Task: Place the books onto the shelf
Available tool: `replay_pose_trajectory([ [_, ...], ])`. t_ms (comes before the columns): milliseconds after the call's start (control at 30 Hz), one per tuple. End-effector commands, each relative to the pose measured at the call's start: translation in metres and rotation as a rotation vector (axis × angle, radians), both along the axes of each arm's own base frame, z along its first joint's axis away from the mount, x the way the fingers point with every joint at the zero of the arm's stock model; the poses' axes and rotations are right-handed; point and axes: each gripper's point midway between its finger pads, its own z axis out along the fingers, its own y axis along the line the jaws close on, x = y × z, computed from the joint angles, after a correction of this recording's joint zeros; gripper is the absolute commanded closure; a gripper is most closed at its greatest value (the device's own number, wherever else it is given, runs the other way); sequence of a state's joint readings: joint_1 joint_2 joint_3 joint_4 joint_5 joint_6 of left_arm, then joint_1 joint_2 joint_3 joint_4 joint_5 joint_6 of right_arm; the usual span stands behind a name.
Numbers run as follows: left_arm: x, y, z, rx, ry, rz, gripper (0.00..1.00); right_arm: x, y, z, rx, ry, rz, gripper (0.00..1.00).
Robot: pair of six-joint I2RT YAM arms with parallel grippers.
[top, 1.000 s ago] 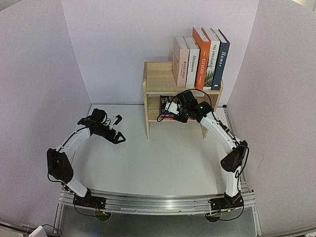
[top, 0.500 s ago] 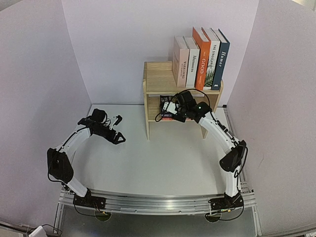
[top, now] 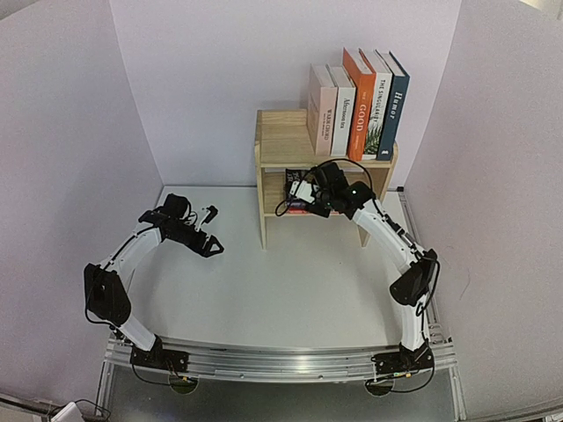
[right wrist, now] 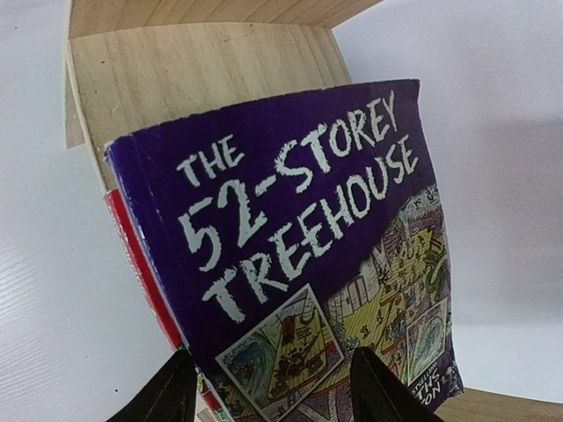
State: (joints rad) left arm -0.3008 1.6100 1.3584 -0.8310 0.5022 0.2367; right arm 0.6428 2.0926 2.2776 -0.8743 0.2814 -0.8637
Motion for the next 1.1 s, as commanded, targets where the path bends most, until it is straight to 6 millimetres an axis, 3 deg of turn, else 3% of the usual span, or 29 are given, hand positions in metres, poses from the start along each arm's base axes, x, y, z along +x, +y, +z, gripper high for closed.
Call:
replay_pose_trajectory([
  [0,-0.002,0.001,0.001,0.000,-0.020,-0.015,0.01,-0.006,-0.002,0.024,0.065,-0.037,-0.004,0.40],
  [267,-0.005,0.013,0.022,-0.008,-0.097,0.011,0.00,-0.041,-0.025,0.049,0.245,-0.031,-0.106,0.28],
  [433,0.003,0.052,0.025,0.006,-0.106,0.176,0.01,-0.076,-0.058,0.030,0.380,-0.017,-0.237,0.23],
  [600,0.004,0.105,0.024,0.010,-0.096,0.401,0.00,-0.104,-0.109,-0.014,0.536,0.007,-0.463,0.21],
  [700,-0.001,0.141,0.015,0.039,-0.088,0.554,0.00,-0.110,-0.159,-0.057,0.653,0.057,-0.651,0.20],
  [833,-0.019,0.184,0.000,0.060,-0.085,0.762,0.00,-0.113,-0.225,-0.093,0.798,0.045,-0.878,0.20],
  [967,-0.036,0.198,0.006,-0.027,-0.254,0.876,0.00,-0.119,-0.275,-0.118,0.917,0.015,-1.021,0.21],
  [1067,-0.041,0.216,0.019,-0.106,-0.452,1.027,0.00,-0.122,-0.293,-0.130,0.927,-0.044,-1.049,0.21],
])
